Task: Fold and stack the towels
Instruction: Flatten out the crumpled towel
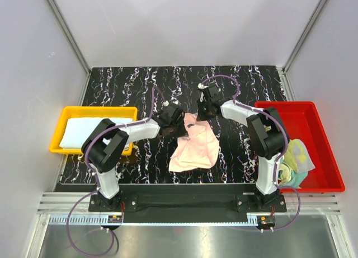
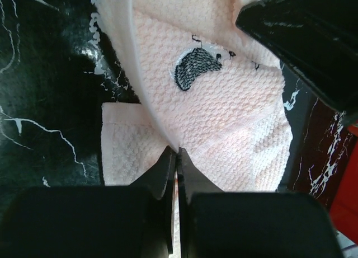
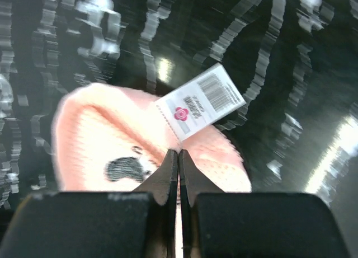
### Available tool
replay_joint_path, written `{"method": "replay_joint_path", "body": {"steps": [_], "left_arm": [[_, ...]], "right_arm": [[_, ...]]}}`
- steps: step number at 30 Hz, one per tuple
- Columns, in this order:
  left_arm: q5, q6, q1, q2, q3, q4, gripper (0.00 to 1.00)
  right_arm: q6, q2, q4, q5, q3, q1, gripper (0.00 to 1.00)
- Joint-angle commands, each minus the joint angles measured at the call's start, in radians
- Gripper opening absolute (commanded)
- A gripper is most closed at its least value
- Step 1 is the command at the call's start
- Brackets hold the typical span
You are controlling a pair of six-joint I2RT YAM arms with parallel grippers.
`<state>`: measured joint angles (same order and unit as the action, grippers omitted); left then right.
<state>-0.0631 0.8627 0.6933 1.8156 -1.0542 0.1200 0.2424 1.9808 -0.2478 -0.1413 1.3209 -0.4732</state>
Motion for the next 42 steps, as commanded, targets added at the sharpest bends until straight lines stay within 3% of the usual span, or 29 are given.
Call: {"method": "replay_joint_path", "body": {"steps": [1, 6, 12, 20, 26, 30, 34, 37, 38, 42], "left_arm": [[0.037, -0.117, -0.021, -0.099, -0.098, 0.113, 0.0], [0.026, -0.419, -0.066, -0.234, -0.292, 0.367, 0.0], [-0.013, -0.779, -0.083, -0.404, -0.449, 0.575, 0.0], [-0.17, -0.89, -0.06, -0.708, -0.474, 0.672, 0.0], [-0.237, -0.872, 0.046, -0.779, -0.558, 0.743, 0.0], [-0.244, -0.866, 0.092, -0.733, -0.667, 0.797, 0.0], [-0.12, -0.889, 0.092, -0.682, -0.771, 0.83, 0.0], [0.032, -0.93, 0.083, -0.588, -0.838, 0.848, 0.0], [0.052, -0.939, 0.072, -0.552, -0.93, 0.883, 0.0], [0.016, -0.965, -0.046, -0.343, -1.136, 0.912, 0.0]], "right_arm": [[-0.008, -0.092, -0.114, 0.126, 0.072, 0.031, 0.0], [-0.029, -0.273, -0.324, 0.261, 0.199, 0.07, 0.0], [-0.137, -0.52, -0.433, 0.249, 0.291, 0.07, 0.0], [-0.127, -1.033, -0.44, 0.011, 0.134, 0.068, 0.0], [-0.098, -1.26, -0.39, -0.156, 0.008, 0.067, 0.0], [-0.074, -1.291, -0.314, -0.17, -0.017, 0.065, 0.0], [-0.116, -1.225, -0.327, -0.037, 0.095, 0.065, 0.0], [-0.178, -1.127, -0.311, 0.107, 0.177, 0.067, 0.0], [-0.195, -1.055, -0.311, 0.133, 0.207, 0.067, 0.0], [-0.281, -0.828, -0.312, 0.226, 0.365, 0.07, 0.0]]}}
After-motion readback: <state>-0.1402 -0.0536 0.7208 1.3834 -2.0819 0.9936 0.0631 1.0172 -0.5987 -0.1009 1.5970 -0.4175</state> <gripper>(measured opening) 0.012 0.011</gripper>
